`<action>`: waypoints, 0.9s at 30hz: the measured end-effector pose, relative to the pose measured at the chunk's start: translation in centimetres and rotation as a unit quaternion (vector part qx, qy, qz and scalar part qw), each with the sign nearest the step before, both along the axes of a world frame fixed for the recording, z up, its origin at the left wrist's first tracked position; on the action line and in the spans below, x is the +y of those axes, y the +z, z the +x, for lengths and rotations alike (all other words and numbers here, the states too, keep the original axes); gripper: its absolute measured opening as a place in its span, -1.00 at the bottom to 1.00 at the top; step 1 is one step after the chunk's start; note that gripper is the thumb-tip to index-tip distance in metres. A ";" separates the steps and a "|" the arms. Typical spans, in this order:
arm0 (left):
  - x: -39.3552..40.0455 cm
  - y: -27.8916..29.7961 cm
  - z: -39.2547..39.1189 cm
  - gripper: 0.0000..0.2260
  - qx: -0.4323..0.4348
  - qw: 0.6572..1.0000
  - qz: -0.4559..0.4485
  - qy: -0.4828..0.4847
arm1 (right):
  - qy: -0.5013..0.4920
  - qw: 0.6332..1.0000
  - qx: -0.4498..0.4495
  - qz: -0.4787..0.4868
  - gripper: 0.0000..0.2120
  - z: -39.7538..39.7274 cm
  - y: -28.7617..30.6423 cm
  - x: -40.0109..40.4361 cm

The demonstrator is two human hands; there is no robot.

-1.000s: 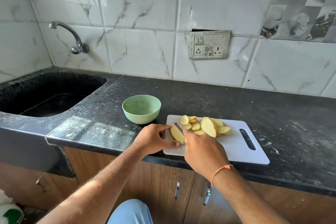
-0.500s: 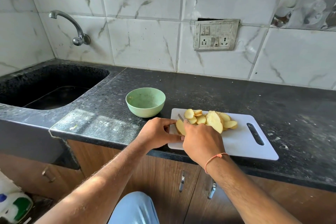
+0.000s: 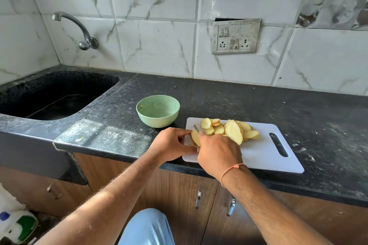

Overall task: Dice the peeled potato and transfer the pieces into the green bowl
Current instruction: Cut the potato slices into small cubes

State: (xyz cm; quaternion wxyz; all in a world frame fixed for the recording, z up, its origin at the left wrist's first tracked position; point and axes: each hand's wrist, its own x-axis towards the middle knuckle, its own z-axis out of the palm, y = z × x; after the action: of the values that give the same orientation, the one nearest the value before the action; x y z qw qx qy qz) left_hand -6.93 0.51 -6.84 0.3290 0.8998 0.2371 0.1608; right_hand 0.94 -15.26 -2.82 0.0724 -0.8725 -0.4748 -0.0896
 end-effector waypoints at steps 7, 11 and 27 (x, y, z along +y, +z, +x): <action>-0.3 0.4 0.1 -0.50 -0.002 1.000 -0.006 0.002 | 0.021 0.998 0.034 -0.040 -0.58 -0.5 0.2 -2.3; -0.6 0.5 0.0 -0.54 -0.002 1.000 -0.004 0.006 | 0.023 0.998 0.034 -0.051 -0.41 -1.0 0.0 -4.7; -1.2 1.1 -0.2 -0.51 0.015 1.000 0.000 -0.018 | 0.013 0.997 0.062 -0.049 -0.41 -3.3 -0.5 -9.5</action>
State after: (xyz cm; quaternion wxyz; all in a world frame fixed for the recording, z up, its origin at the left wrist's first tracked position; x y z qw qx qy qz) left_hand -7.17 -0.74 -5.76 0.3283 0.9062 0.2257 0.1416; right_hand -2.33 -24.73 -3.28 0.0606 -0.8727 -0.4844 -0.0108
